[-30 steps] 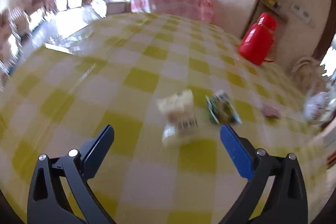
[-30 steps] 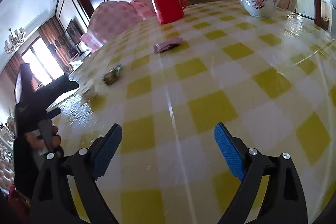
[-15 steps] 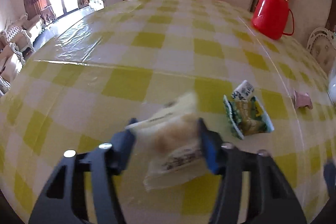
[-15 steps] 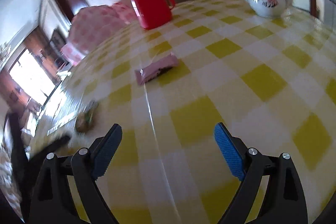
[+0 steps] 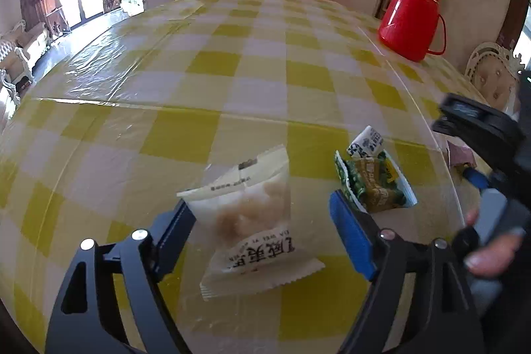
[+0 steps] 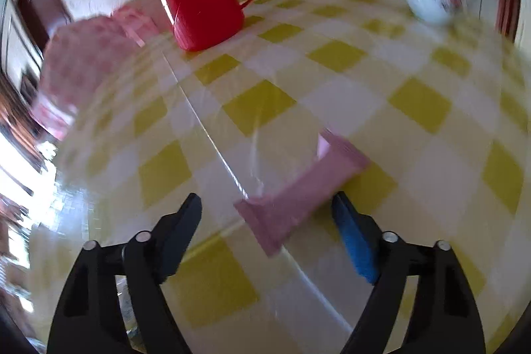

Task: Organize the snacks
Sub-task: 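Grasp the pink bar with the right gripper while the left grasps the white bun bag, then carry both held snacks toward the white box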

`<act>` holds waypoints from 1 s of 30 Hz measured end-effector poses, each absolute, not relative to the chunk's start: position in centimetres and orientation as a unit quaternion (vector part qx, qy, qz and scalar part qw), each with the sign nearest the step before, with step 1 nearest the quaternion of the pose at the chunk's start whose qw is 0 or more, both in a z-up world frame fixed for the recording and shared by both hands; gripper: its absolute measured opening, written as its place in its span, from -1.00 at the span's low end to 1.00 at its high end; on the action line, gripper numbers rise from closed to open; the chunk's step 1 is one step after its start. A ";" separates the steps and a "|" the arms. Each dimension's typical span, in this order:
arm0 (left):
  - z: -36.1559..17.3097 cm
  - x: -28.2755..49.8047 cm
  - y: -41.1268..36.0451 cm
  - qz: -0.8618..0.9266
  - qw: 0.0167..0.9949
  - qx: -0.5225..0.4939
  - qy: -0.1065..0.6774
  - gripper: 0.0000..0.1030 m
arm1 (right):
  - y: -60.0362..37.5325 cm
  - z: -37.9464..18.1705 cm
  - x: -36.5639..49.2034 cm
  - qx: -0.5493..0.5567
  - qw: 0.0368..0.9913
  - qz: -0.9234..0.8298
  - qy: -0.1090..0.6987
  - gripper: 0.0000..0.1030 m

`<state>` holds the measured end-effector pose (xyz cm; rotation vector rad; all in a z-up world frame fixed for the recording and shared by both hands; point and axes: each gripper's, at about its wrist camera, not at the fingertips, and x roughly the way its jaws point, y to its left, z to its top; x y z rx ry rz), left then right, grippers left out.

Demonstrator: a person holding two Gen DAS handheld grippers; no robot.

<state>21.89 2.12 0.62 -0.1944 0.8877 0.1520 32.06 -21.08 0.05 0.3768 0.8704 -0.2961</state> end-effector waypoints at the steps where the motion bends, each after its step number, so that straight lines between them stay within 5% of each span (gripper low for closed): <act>1: 0.6 21.9 2.0 0.073 0.896 -0.093 0.429 0.61 | -20.7 0.0 32.4 0.159 0.880 -0.147 0.423 0.20; 2: 0.6 22.0 2.0 0.072 0.896 -0.092 0.429 0.62 | -20.5 0.1 32.5 0.139 0.881 -0.147 0.427 -0.19; 4: 0.6 21.9 2.0 0.072 0.896 -0.091 0.430 0.63 | -20.0 0.0 32.0 0.083 0.890 -0.121 0.431 -0.35; 14: 0.5 22.2 1.6 0.059 0.895 -0.078 0.436 0.73 | -23.3 2.4 15.9 0.072 0.922 0.024 0.380 -0.36; 15: 0.5 22.1 1.7 0.060 0.896 -0.075 0.434 0.53 | -23.7 2.7 13.9 0.075 0.924 0.026 0.375 -0.36; 16: 0.6 21.9 1.8 0.060 0.898 -0.073 0.430 -0.13 | -23.9 2.8 12.2 0.079 0.925 0.027 0.372 -0.36; 17: 0.8 21.7 1.9 0.040 0.901 -0.076 0.426 -0.22 | -24.0 2.9 11.1 0.085 0.924 0.029 0.372 -0.36; 30: 4.1 15.3 -0.2 -0.016 0.929 -0.056 0.365 -0.27 | -22.4 2.5 5.0 0.061 0.927 0.036 0.369 -0.36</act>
